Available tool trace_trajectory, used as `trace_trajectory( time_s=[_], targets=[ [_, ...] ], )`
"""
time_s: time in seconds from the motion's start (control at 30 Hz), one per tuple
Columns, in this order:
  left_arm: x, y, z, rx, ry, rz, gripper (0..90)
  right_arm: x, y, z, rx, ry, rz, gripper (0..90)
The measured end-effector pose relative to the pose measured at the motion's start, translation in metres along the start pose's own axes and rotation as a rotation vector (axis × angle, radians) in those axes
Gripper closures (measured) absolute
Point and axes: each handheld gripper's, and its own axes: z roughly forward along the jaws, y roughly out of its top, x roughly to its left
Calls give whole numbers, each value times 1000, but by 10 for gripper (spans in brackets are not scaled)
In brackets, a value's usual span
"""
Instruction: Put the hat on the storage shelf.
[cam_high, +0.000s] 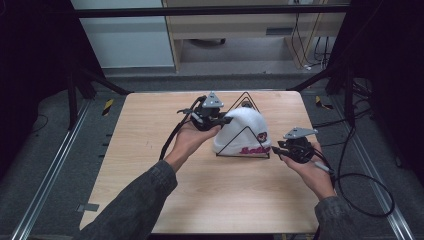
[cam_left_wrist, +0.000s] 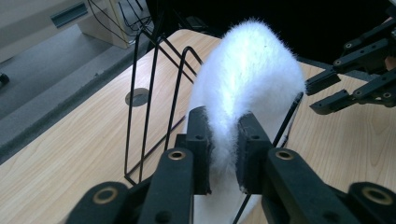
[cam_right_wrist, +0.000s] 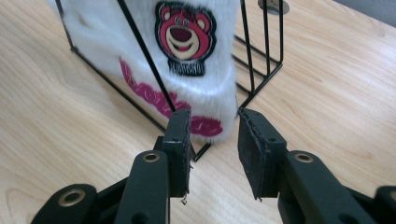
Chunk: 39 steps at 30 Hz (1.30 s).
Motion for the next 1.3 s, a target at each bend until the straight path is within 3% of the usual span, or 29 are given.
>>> trace_trajectory(
  time_s=[0.1, 0.2, 0.33, 0.47, 0.63, 0.83, 1.3],
  targets=[
    [-2, -2, -3, -3, 20, 14, 704, 0, -4, -4, -6, -5, 8, 636],
    [-4, -4, -9, -11, 66, 47, 607, 1, -8, -6, 1, -10, 3, 633],
    [-6, -6, -18, -25, 106, 43, 478, 2, -14, -9, 2, -22, 26, 597],
    [-8, -6, -26, -36, 109, 1, 322, 6, -20, -10, 1, -31, 38, 549],
    [-14, -12, -36, -37, 73, -32, 183, 16, -23, -12, -8, -39, 44, 460],
    [-20, -20, -45, -38, 61, -52, 120, 30, -18, -17, -35, -40, 15, 373],
    [-36, -46, -70, -48, 47, -59, 54, 59, -1, -25, -78, -27, 0, 165]
  ],
)
